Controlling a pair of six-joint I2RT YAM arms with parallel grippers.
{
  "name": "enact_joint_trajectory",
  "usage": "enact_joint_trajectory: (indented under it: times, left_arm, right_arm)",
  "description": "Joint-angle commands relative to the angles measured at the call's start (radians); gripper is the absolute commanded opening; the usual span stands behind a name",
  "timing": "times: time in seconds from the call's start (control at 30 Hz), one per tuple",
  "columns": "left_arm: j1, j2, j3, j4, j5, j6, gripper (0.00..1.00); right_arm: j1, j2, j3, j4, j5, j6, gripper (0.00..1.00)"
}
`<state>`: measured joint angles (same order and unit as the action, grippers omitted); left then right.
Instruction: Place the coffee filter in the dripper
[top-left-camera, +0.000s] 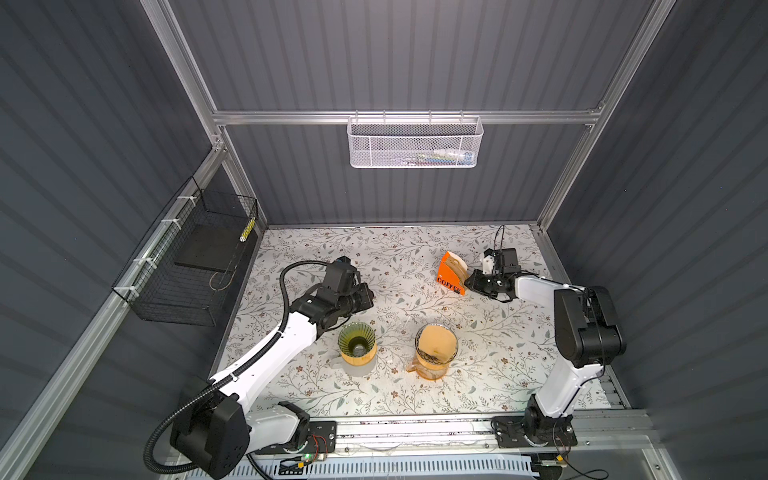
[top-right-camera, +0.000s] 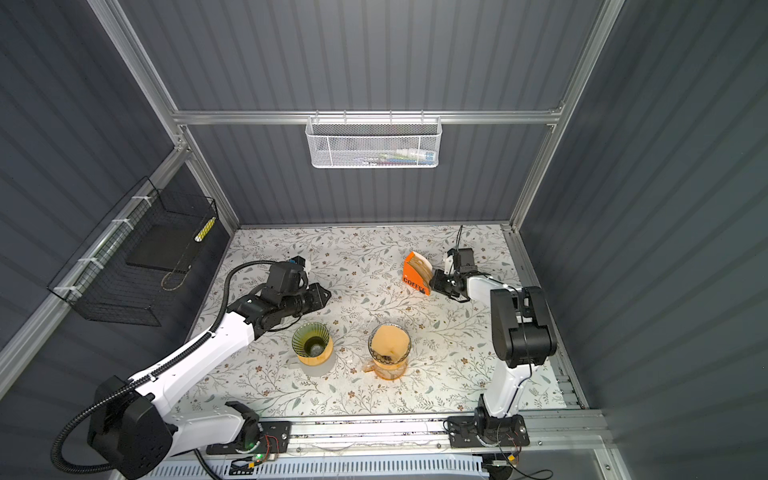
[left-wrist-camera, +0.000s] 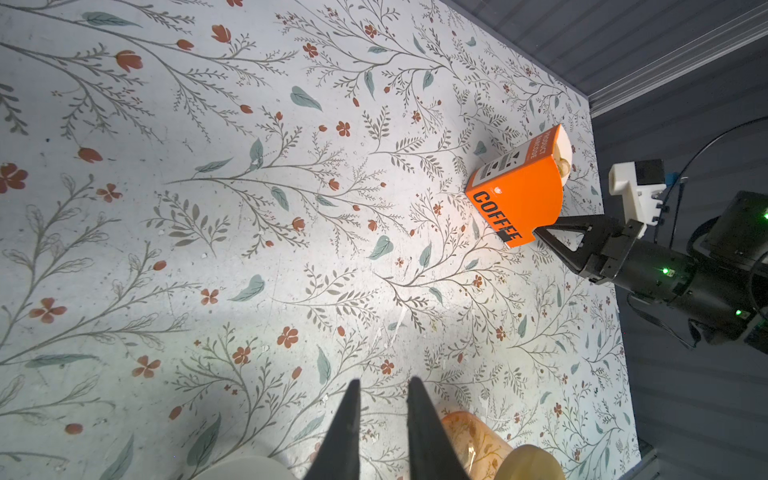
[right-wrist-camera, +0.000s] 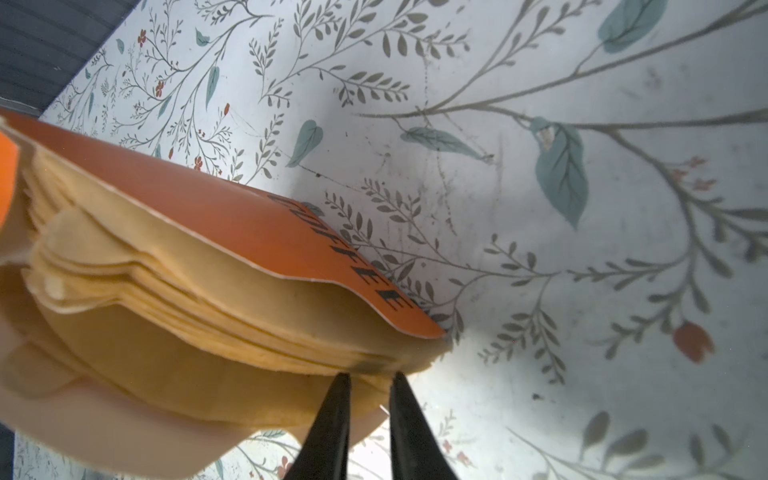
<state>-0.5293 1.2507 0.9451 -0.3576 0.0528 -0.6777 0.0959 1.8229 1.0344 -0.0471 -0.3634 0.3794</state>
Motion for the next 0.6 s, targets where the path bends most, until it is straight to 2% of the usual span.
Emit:
enact_joint_trajectory:
  times: [0.0, 0.3, 0.57]
  left_arm:
    - [-0.001, 0.001, 0.015, 0.002, 0.009, -0.008, 0.22]
    - [-0.001, -0.010, 0.014, -0.004, 0.002, -0.008, 0.22]
    - [0.001, -0.017, 0.011, -0.011, -0.002, -0.009, 0.22]
  right_arm:
    - [-0.002, 0.016, 0.018, -0.025, 0.002, -0.010, 0.24]
    - [0.003, 0.020, 0.029, -0.040, 0.007, -0.015, 0.25]
    - [0.018, 0.020, 0.036, -0.051, 0.004, -0.024, 0.20]
